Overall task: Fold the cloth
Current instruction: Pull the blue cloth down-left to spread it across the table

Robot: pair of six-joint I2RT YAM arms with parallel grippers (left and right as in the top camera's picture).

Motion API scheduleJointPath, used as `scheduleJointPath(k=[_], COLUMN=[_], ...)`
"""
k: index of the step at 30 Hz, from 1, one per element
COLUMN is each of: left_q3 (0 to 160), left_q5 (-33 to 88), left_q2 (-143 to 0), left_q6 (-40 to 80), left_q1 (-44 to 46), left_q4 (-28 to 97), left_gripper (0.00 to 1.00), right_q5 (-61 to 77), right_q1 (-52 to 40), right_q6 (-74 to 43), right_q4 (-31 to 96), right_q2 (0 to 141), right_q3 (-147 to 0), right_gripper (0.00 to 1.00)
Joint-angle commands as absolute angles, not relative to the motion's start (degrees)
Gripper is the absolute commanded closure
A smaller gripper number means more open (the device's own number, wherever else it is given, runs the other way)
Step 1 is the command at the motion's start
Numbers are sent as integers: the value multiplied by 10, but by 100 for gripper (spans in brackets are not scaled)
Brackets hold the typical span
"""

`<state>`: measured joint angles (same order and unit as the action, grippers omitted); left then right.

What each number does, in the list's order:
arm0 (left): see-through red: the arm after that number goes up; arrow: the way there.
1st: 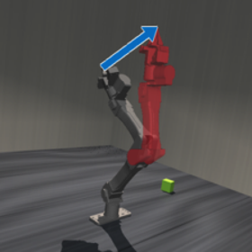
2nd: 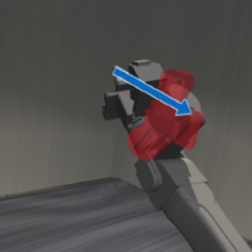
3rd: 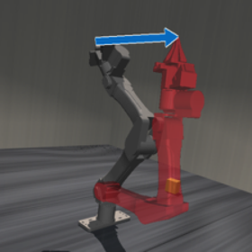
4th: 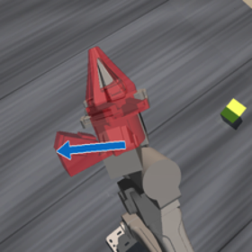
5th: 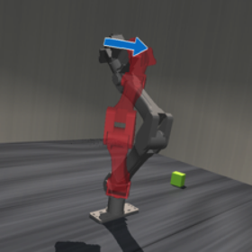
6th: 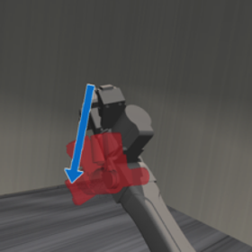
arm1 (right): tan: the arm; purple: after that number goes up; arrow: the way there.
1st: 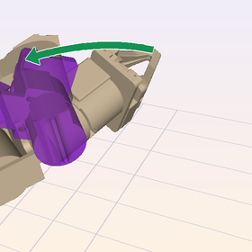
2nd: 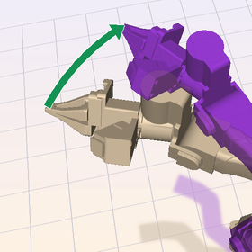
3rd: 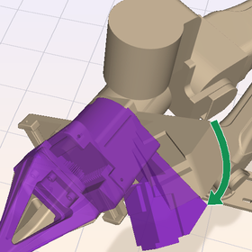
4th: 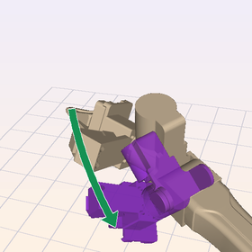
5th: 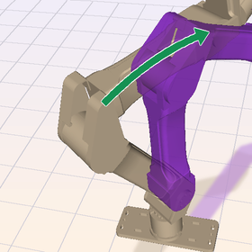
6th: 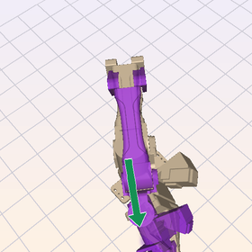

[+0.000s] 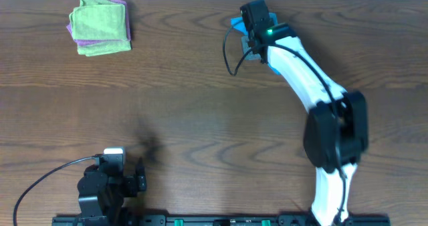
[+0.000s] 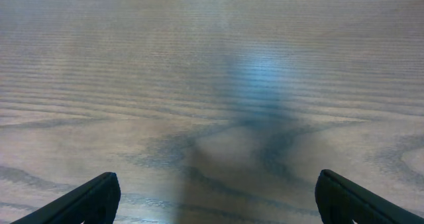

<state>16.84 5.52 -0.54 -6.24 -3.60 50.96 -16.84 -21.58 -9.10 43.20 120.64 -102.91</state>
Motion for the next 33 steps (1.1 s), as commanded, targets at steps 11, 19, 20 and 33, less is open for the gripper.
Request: scheduleJointPath(k=[11, 19, 20, 33], left_q3=[161, 161, 161, 161], left_q5=[29, 23, 23, 23], left_q2=[-2, -2, -2, -2], left_q6=[-73, -73, -73, -73], left_q1=[-38, -38, -38, -38], left_q4=[541, 541, 540, 541], left_gripper=[5, 5, 5, 5], right_q5=[-98, -29, -29, 155], right_q1=[-327, -404, -411, -458], right_q6=[-87, -87, -87, -5], right_q4=[595, 613, 615, 525], right_q2=[1093, 1091, 1091, 1091], right_q3=[-1044, -1040, -1040, -967], right_gripper=[99, 99, 99, 65])
